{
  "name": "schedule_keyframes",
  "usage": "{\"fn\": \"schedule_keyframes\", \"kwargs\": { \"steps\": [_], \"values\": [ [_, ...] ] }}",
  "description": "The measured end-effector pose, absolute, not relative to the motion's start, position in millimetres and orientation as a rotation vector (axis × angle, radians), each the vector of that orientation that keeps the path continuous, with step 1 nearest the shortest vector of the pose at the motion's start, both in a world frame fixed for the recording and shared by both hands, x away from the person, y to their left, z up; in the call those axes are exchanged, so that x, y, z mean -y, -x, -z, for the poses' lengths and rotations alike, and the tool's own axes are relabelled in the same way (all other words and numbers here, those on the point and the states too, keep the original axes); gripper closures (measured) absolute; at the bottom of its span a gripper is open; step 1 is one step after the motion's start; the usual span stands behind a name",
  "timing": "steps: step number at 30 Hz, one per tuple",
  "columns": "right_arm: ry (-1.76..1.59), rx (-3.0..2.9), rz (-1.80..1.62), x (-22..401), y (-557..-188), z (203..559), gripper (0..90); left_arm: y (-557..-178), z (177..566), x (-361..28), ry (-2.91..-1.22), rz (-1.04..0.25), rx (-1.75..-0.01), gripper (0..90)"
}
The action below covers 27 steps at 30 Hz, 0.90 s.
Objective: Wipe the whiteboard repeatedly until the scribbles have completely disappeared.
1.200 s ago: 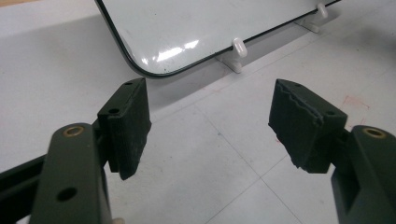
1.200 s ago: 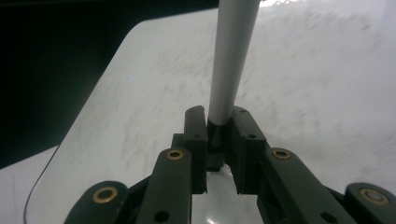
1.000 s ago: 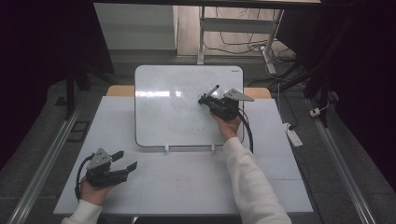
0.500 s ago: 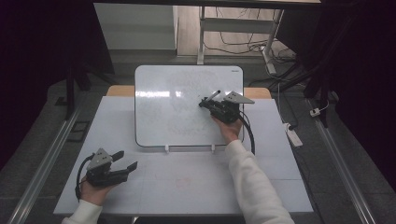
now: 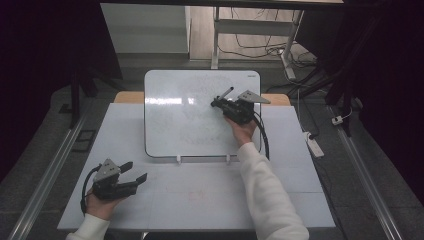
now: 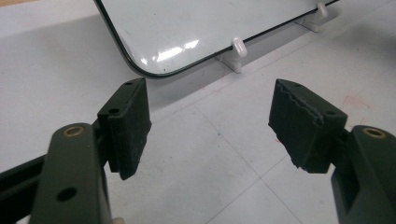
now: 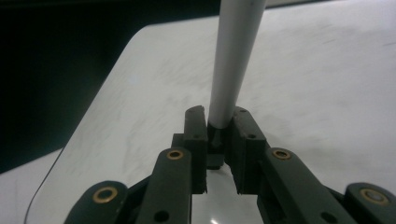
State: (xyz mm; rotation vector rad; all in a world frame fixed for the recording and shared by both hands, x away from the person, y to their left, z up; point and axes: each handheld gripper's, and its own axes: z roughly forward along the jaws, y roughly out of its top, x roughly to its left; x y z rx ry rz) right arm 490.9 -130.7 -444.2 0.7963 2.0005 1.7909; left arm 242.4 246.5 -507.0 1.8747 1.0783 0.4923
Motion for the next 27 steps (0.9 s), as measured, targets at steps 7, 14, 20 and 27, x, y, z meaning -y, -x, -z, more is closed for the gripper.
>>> {"fn": "schedule_keyframes", "kwargs": {
  "steps": [7, 14, 20, 27],
  "values": [
    [-0.88, -1.924, -1.79, 146, -498, 435, 78.1, -242, 507, -247, -1.872, -0.492, -1.077, 30.0],
    [-0.805, -2.012, -1.765, 126, -492, 441, 78.1, -243, 507, -245, -1.881, -0.492, -1.075, 30.0],
    [-0.862, -1.955, -1.779, 137, -497, 435, 78.1, -243, 507, -247, -1.87, -0.49, -1.08, 30.1],
    [-0.807, -2.035, -1.766, 143, -475, 438, 78.1, -243, 506, -246, -1.874, -0.491, -1.071, 30.2]
  ]
}}
